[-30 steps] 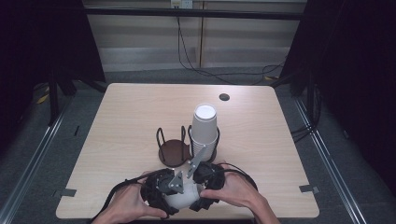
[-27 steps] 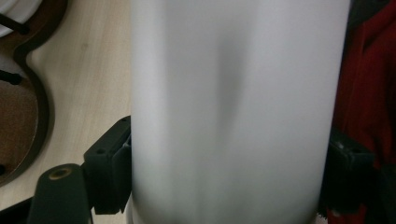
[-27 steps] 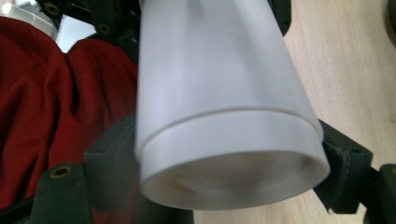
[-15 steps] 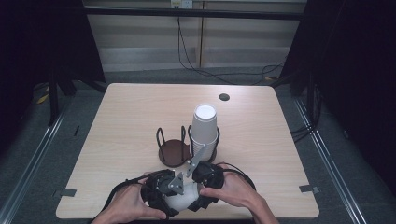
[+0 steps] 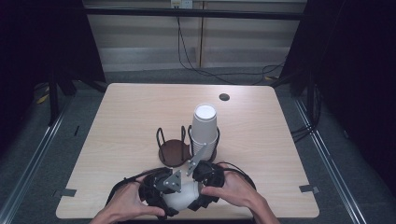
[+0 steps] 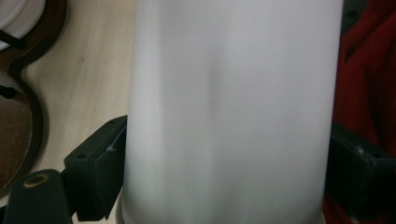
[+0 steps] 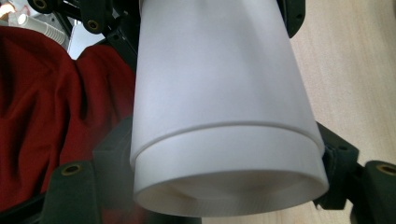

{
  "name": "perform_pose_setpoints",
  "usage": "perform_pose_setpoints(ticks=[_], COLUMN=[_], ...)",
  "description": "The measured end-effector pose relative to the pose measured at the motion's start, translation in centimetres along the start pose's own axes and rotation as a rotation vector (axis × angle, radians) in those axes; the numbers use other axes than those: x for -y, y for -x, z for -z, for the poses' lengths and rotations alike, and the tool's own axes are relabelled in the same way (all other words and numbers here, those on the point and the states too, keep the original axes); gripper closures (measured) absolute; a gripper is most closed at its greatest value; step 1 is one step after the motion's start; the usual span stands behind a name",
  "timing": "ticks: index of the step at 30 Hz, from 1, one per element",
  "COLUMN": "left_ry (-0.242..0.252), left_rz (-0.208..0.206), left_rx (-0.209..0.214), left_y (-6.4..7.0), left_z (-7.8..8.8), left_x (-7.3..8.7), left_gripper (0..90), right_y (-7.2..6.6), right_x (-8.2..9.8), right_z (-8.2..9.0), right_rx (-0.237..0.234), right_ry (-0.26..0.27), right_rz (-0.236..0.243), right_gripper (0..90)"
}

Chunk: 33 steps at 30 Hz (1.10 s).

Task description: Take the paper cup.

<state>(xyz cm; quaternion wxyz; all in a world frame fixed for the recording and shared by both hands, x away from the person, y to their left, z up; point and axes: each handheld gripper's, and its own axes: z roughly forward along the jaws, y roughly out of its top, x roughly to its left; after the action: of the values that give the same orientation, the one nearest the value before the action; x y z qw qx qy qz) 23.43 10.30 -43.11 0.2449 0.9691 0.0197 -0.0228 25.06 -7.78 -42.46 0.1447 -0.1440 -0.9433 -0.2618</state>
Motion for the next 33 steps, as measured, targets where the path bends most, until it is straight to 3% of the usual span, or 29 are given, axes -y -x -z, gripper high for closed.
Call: perform_pose_setpoints(ticks=[9, 12, 15, 23, 28, 33], left_ry=[0.06, 0.076, 0.116, 0.191, 0.274, 0.297], left_rz=[-0.006, -0.026, -0.057, -0.066, -0.033, -0.017], left_rx=[-0.002, -0.012, -0.021, -0.033, -0.036, -0.059], left_y=[-0.4, -0.4, -0.4, -0.6, -0.8, -0.9], left_z=[0.9, 1.2, 1.5, 2.4, 3.2, 3.8], left_x=[0.6, 0.7, 0.9, 1.3, 1.7, 2.0], left_gripper=[12.0, 12.1, 12.1, 12.4, 12.6, 15.7], right_y=[-0.1, -0.1, -0.2, -0.3, -0.4, -0.1], right_x=[-0.1, -0.1, 0.0, 0.1, 0.1, 0.5], right_z=[0.2, 0.3, 0.5, 1.0, 1.4, 1.4], right_rx=[0.012, 0.015, 0.027, 0.036, 0.064, 0.069], right_ry=[0.009, 0.017, 0.029, 0.055, 0.08, 0.066], right_rz=[0.004, 0.01, 0.011, 0.03, 0.049, 0.028], right_gripper=[25.2, 25.3, 25.5, 25.9, 26.1, 26.0])
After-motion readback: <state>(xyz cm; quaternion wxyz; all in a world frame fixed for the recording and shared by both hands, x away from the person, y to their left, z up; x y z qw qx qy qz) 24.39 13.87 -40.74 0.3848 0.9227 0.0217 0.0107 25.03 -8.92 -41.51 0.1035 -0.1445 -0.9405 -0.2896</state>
